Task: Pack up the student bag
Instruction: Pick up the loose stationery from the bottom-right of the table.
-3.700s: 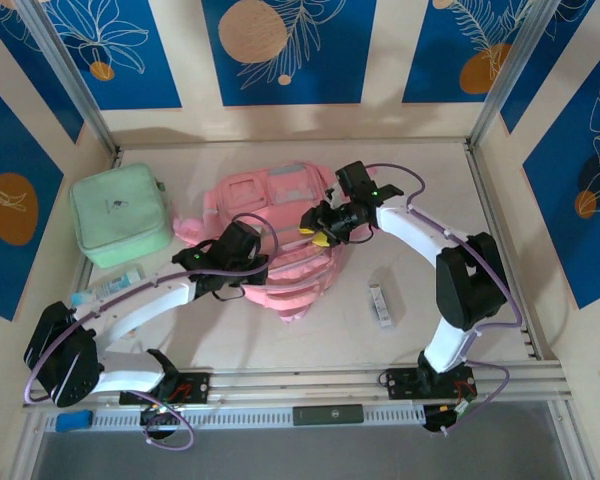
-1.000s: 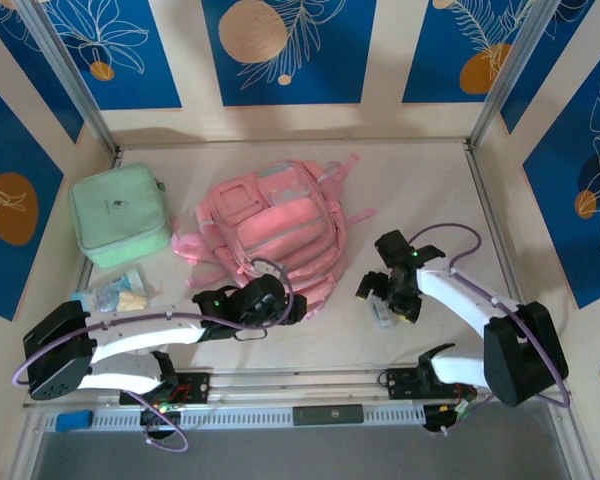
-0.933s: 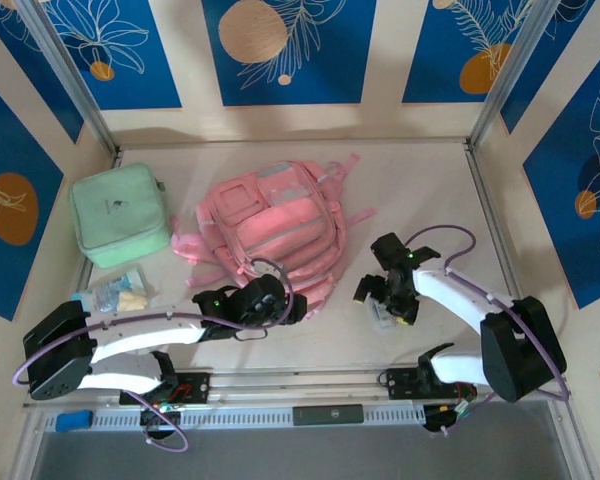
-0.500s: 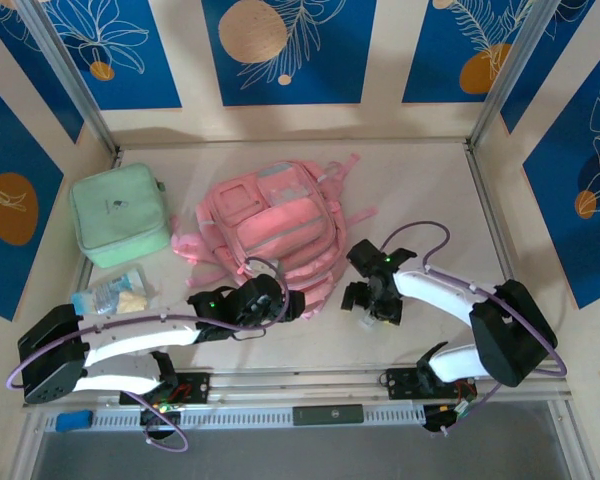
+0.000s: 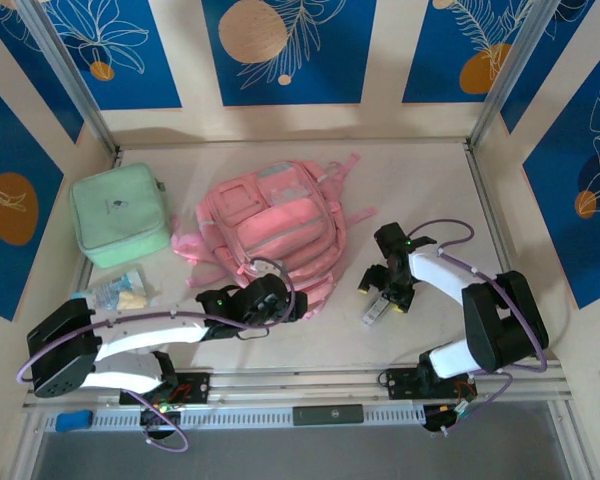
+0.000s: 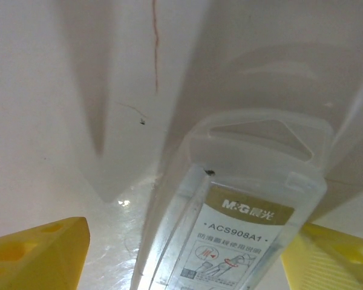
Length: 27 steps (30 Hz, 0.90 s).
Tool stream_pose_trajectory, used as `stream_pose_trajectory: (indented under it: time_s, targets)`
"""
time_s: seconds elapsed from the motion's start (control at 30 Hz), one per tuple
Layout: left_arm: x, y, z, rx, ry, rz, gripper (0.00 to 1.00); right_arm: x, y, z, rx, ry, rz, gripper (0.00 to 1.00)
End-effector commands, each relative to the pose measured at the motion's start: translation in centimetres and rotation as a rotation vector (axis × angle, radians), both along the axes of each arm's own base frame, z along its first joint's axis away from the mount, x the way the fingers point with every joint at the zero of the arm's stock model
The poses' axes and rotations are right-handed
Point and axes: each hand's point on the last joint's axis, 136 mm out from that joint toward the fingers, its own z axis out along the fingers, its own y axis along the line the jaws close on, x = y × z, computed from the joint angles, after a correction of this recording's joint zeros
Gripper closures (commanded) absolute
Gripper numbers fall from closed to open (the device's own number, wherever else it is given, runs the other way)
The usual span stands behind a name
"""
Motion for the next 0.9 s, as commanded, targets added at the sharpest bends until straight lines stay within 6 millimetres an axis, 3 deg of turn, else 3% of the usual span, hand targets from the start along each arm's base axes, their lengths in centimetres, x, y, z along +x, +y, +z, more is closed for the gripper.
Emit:
stream_pose_trajectory:
  time_s: [0.0, 0.2, 0.6, 0.7, 0.77, 0.87]
  targets:
    - [-0.1, -1.0, 0.8, -0.01, 0.002, -0.025, 0.24, 1.4, 0.7, 0.1, 0.019, -0.021, 0.021, 0.23]
    - [-0.1, -1.0, 0.8, 0.002, 0.001, -0.029, 0.23, 1.4, 0.4, -0.4, -0.008, -0.008, 0.04, 0.33]
    - [0.0, -0.8, 1.4, 0.014, -0.011, -0.035, 0.23, 1.8, 0.9, 0.8, 0.025, -0.055, 0.087, 0.55]
    - [-0.1, -1.2, 2.9, -0.003, -0.028, -0.071, 0.23, 2.1, 1.2, 1.5, 0.047, -0.073, 0.109, 0.58]
    - [-0.1, -1.5, 5.0, -0.008, -0.076, -0.119, 0.23, 2.1, 1.2, 2.1, 0.05, -0.08, 0.122, 0.58]
    - [0.9, 0.1, 7.4, 0.105, -0.177, -0.159, 0.22, 2.2, 1.2, 3.4, 0.057, -0.097, 0.138, 0.59]
